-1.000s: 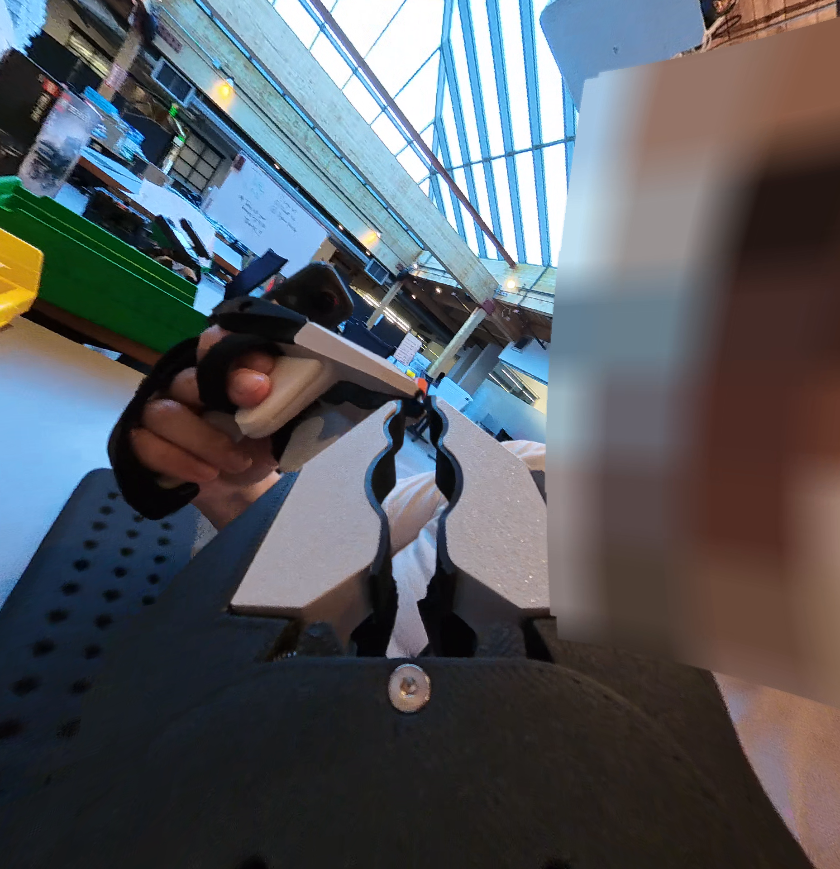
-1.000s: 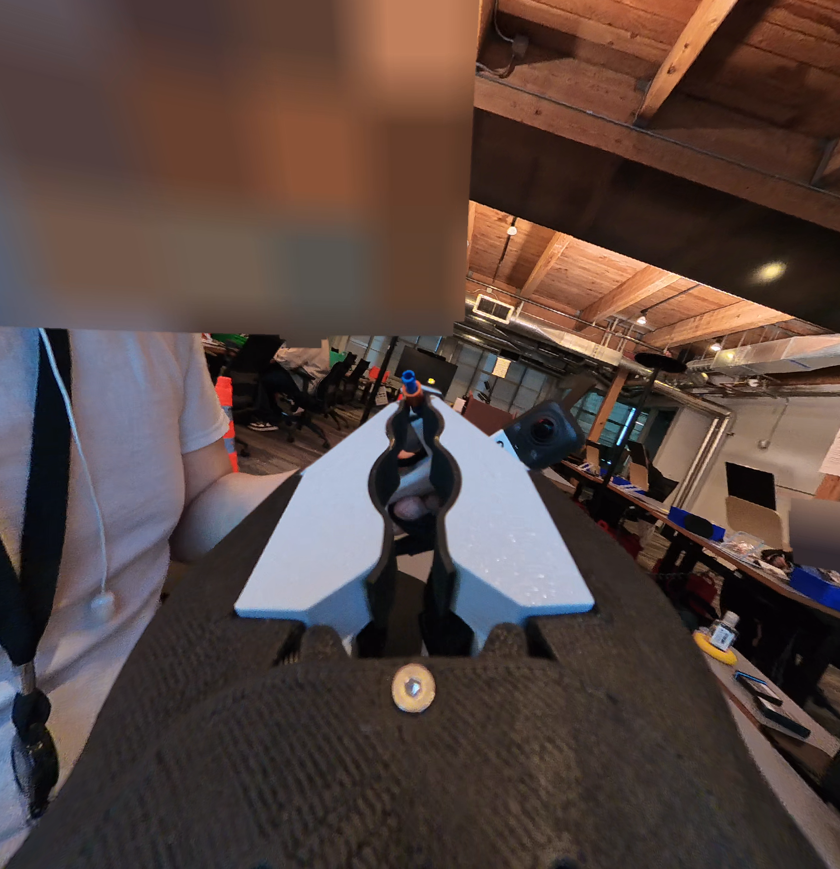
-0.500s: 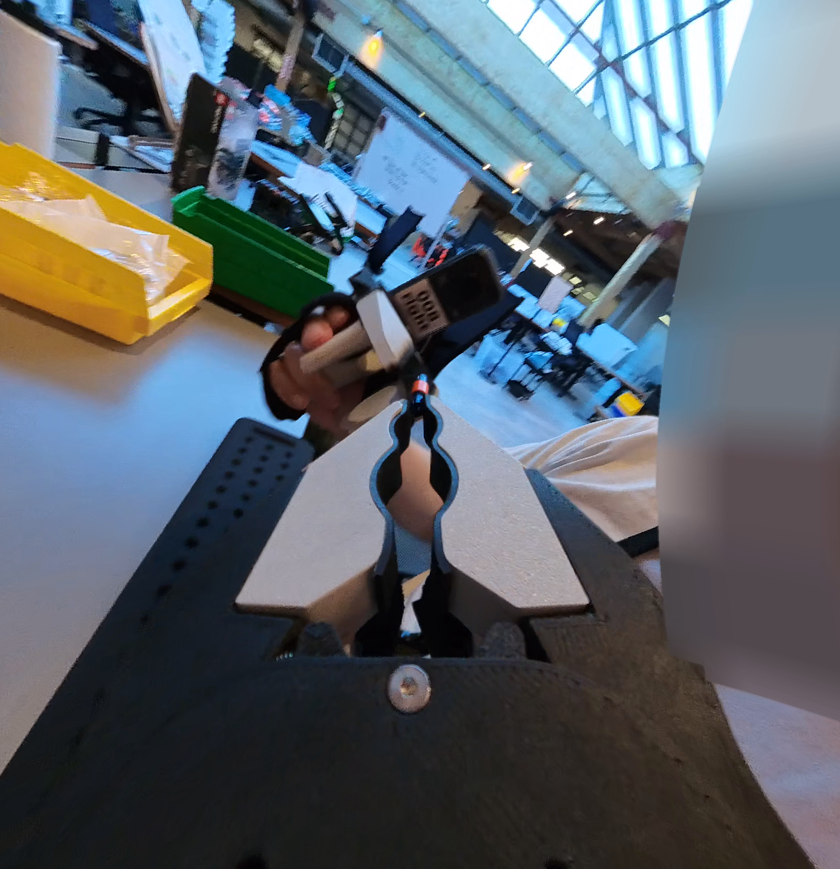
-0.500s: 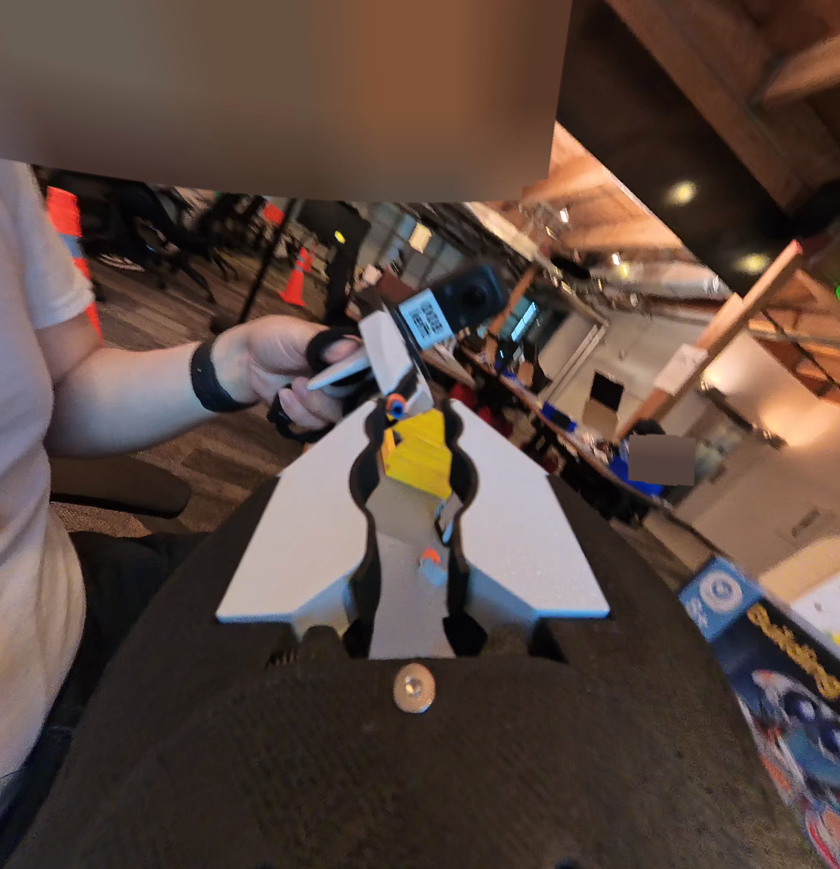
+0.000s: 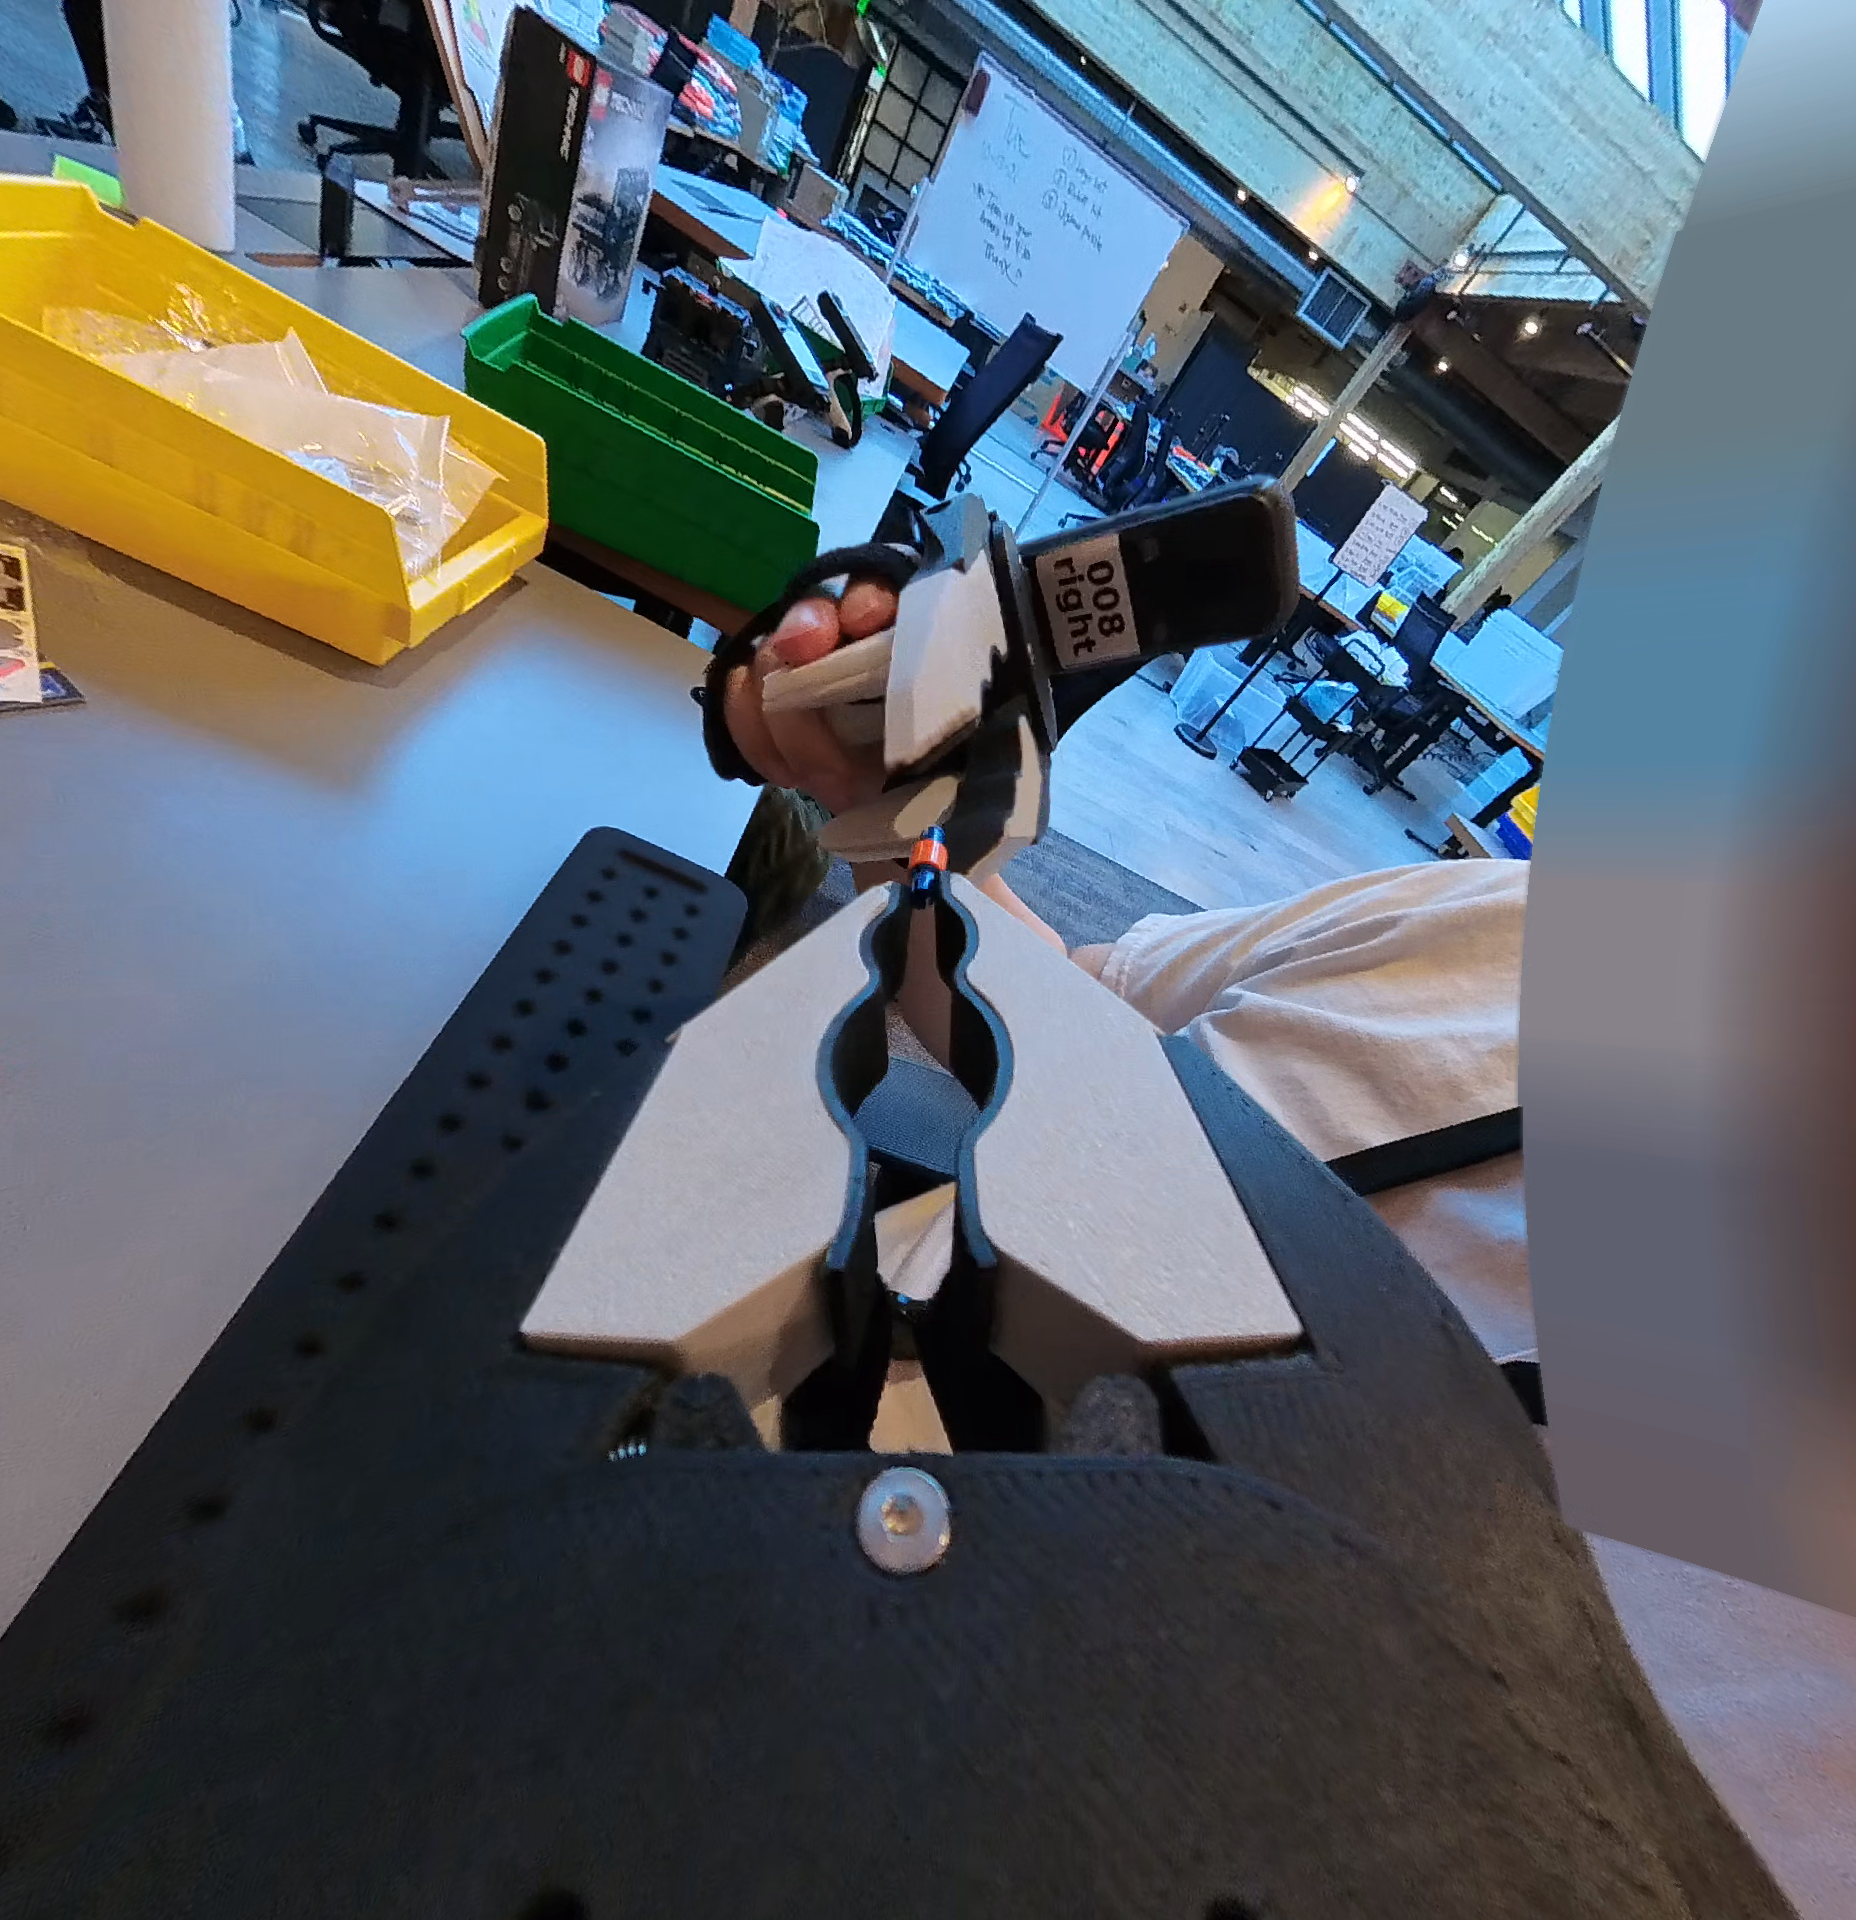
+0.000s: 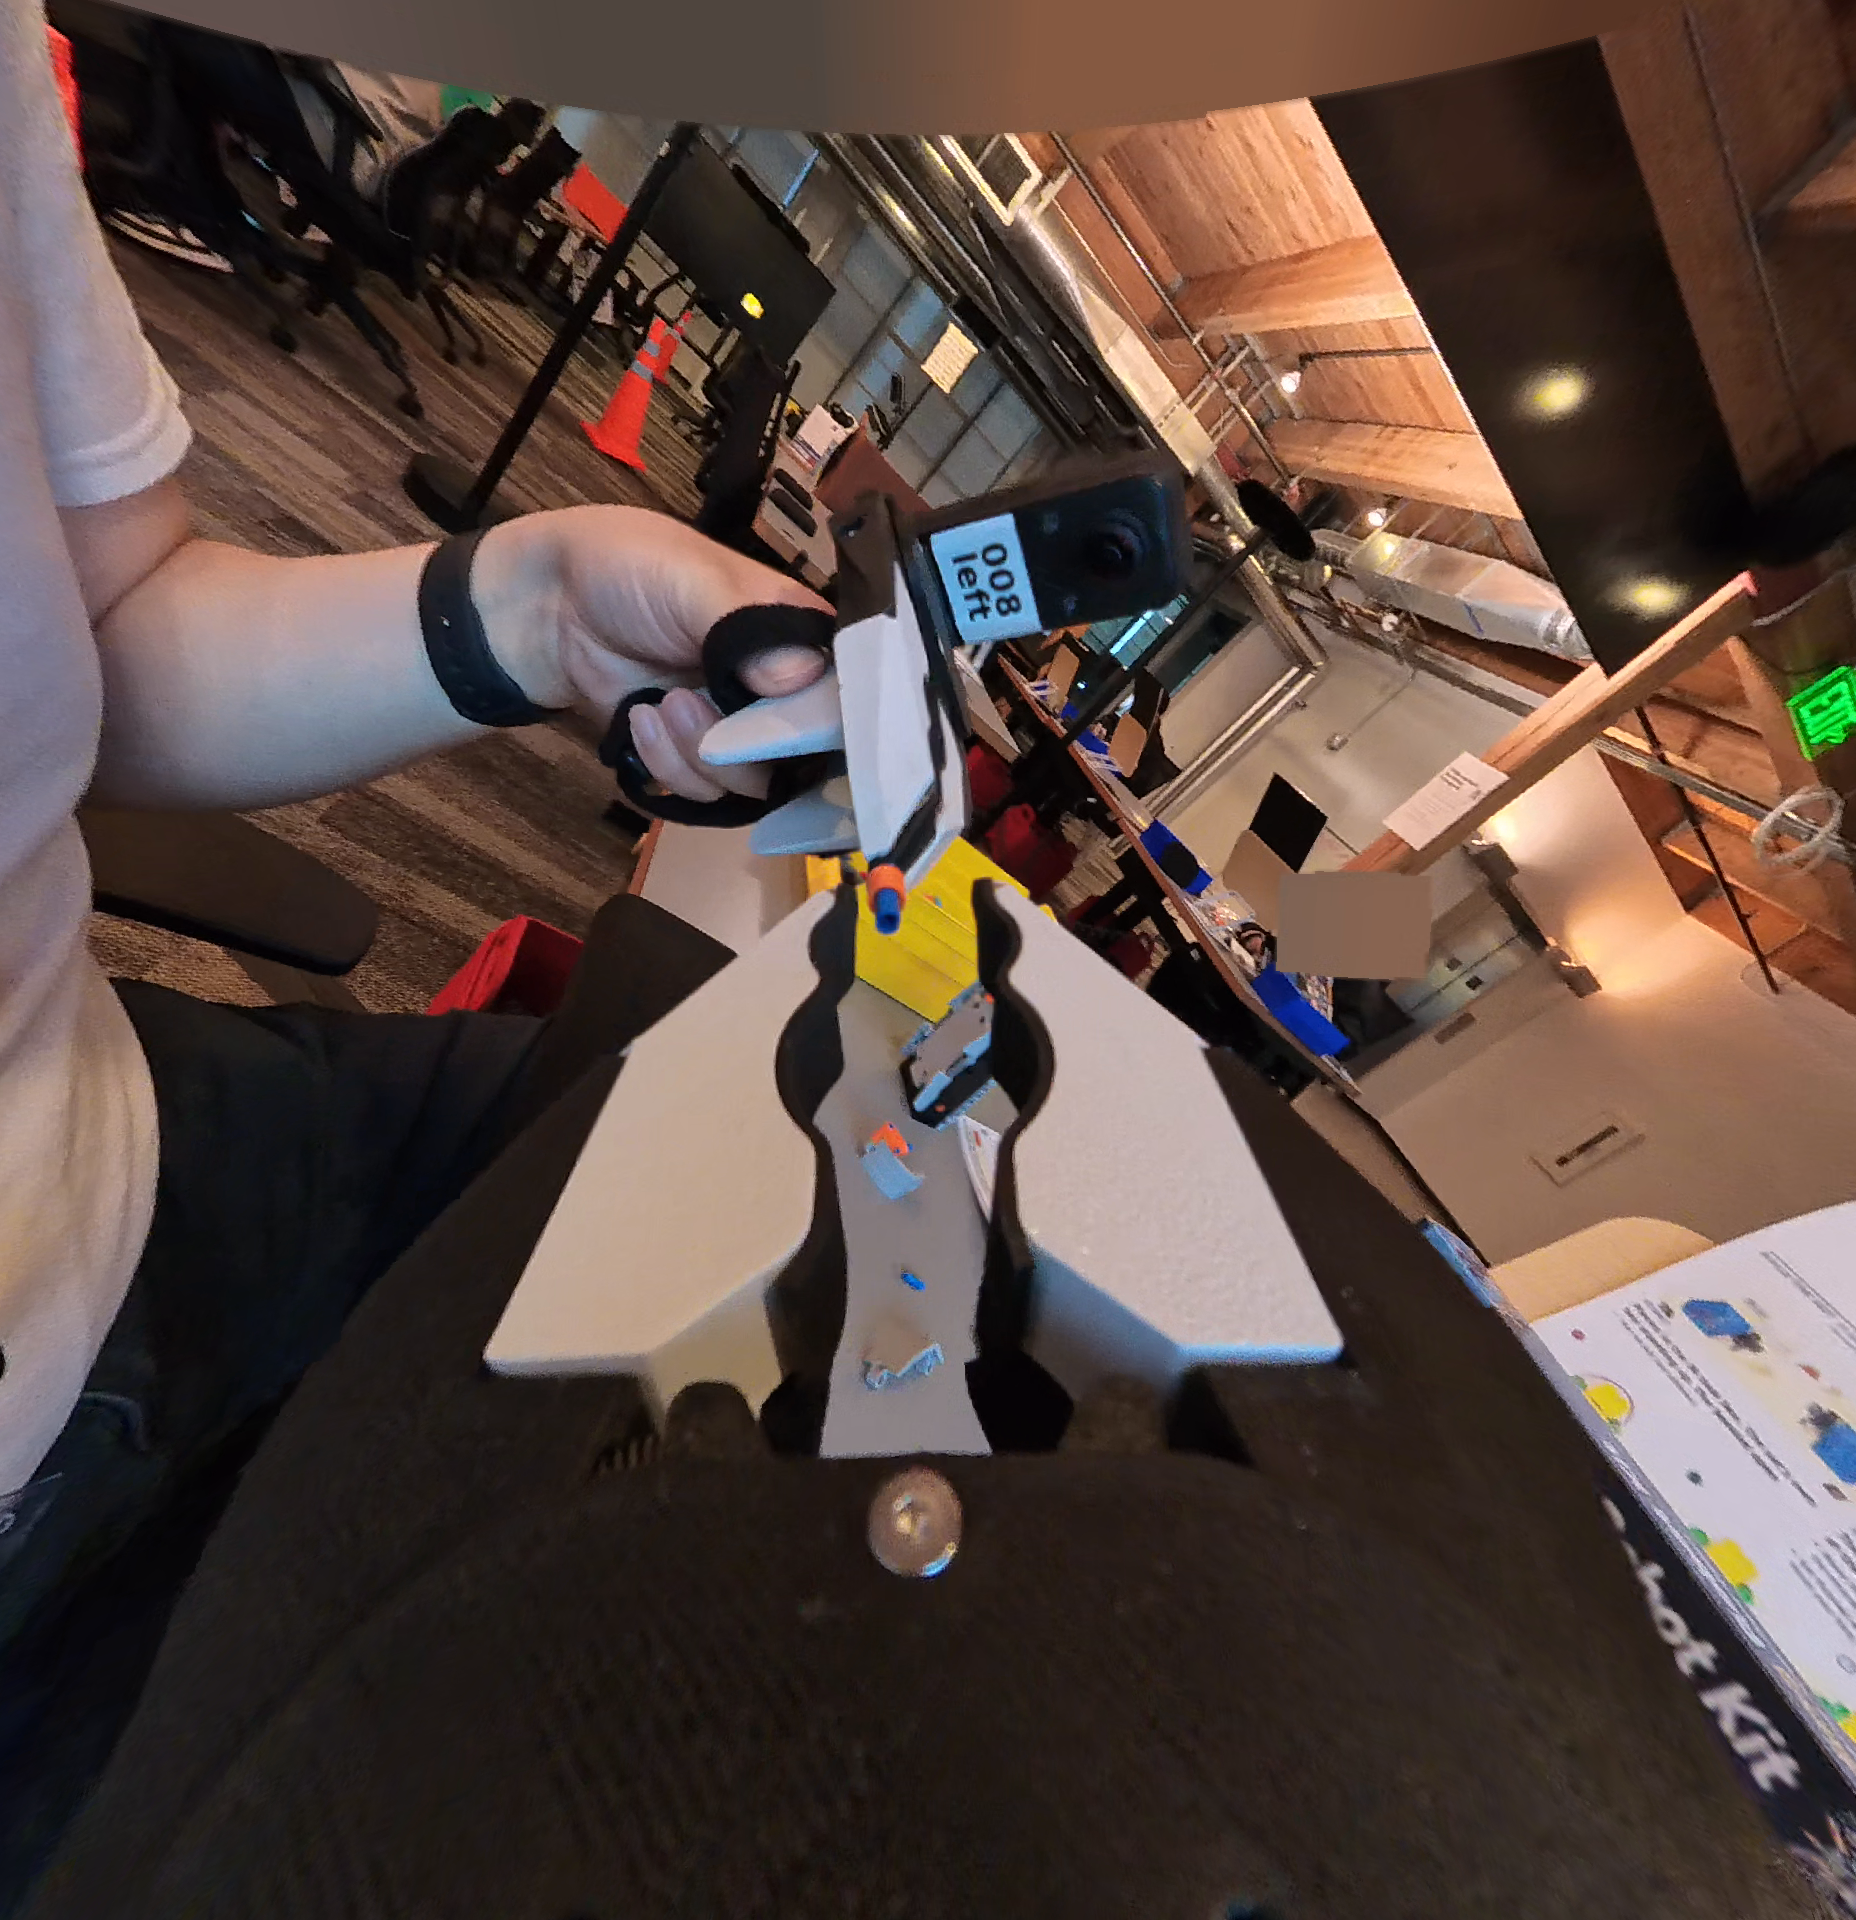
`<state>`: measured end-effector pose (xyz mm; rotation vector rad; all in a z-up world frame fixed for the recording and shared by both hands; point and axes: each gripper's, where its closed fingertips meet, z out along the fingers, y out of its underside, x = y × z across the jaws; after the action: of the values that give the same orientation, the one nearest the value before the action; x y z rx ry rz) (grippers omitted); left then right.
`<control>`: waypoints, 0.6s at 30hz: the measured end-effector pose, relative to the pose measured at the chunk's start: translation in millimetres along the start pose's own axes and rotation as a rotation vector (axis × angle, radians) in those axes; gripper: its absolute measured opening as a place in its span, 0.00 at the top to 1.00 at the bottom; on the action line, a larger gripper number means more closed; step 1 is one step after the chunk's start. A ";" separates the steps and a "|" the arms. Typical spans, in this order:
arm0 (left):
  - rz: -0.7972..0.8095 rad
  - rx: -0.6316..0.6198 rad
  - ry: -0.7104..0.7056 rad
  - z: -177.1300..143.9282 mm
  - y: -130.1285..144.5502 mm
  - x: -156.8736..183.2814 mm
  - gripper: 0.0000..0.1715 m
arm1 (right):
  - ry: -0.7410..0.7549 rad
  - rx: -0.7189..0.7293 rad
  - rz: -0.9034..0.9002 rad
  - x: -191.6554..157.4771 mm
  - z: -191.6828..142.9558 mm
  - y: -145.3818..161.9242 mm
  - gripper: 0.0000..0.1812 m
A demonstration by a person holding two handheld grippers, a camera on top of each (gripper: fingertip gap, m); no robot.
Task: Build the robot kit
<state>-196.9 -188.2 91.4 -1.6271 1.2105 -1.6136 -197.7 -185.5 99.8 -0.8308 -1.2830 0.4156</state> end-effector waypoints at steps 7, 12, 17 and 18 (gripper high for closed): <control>-0.033 -0.003 0.027 1.3 2.2 -2.7 0.98 | -0.068 0.006 0.007 -7.2 3.6 4.0 0.95; -0.046 0.002 0.036 1.0 3.2 -4.5 0.98 | -0.069 0.000 0.003 -7.4 5.1 6.9 0.96; -0.055 0.003 0.046 0.4 4.4 -4.5 0.98 | -0.072 0.004 0.011 -8.7 6.0 7.2 0.96; -0.055 0.003 0.046 0.4 4.8 -4.7 0.98 | -0.073 0.002 0.011 -9.1 6.0 7.5 0.96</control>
<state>-197.0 -186.4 84.9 -1.6435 1.1954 -1.6943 -204.5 -185.1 88.4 -0.8276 -1.3462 0.4596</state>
